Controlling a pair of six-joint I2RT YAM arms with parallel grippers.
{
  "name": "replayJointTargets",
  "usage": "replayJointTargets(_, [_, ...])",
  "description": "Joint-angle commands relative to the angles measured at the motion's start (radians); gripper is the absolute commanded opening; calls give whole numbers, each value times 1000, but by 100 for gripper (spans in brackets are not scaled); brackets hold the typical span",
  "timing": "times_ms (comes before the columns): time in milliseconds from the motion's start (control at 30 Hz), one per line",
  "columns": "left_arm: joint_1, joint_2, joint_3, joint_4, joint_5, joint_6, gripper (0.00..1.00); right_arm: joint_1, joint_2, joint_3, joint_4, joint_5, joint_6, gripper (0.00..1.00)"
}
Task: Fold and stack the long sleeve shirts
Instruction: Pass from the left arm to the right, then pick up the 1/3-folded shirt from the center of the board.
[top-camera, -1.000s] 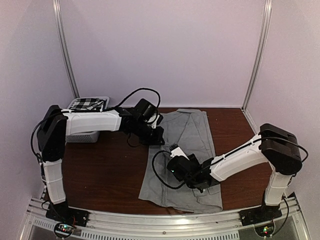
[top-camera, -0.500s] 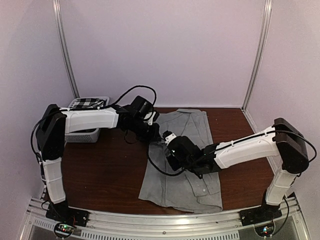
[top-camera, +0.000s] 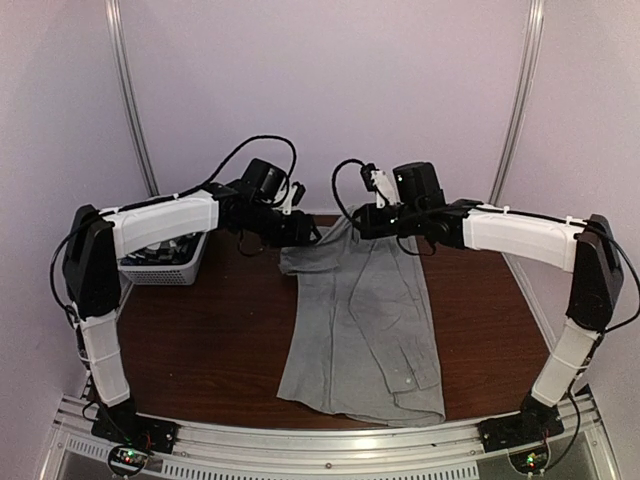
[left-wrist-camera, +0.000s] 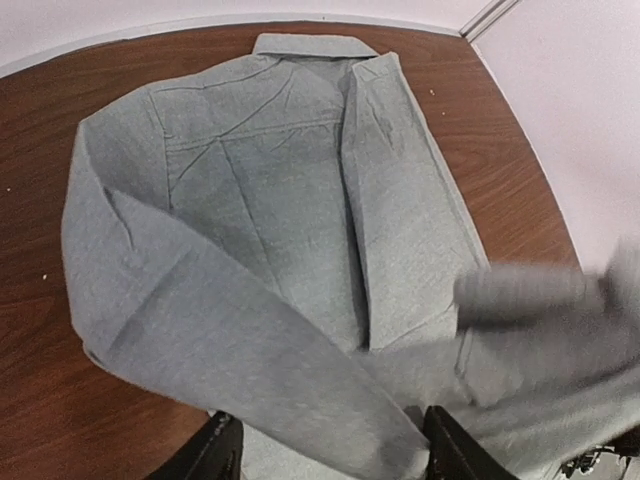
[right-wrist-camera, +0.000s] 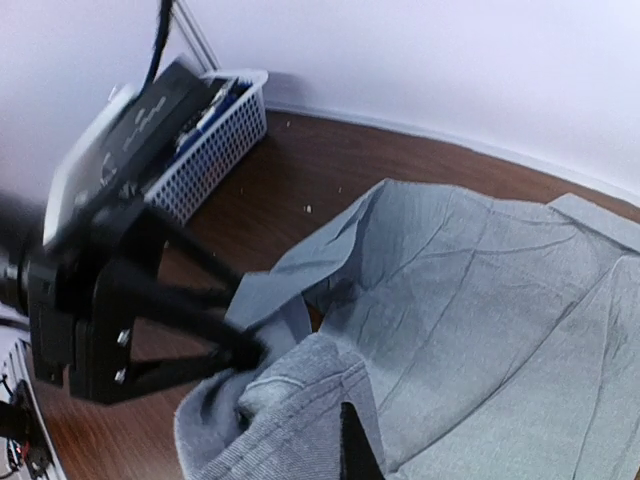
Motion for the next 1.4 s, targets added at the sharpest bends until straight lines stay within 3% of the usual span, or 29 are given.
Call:
replayJointTargets(0, [8,-154,-94,-18,-34,24,64,-117,31,119,27,-187,91,0])
replayJointTargets(300, [6,-391,-564,33,5,-34,60,-308,50,80,17,-220,200,0])
replayJointTargets(567, [-77,-503,-837,58,8,-105,57,-347,-22,-51,-67,-123,188,0])
replayJointTargets(933, [-239,-500,-928,75,0,-202,52,-358,-68,-298,-50,-94,202,0])
replayJointTargets(1367, [-369,-400,-849,23,-50,-241,46,-359,-94,-483,40,-68,220,0])
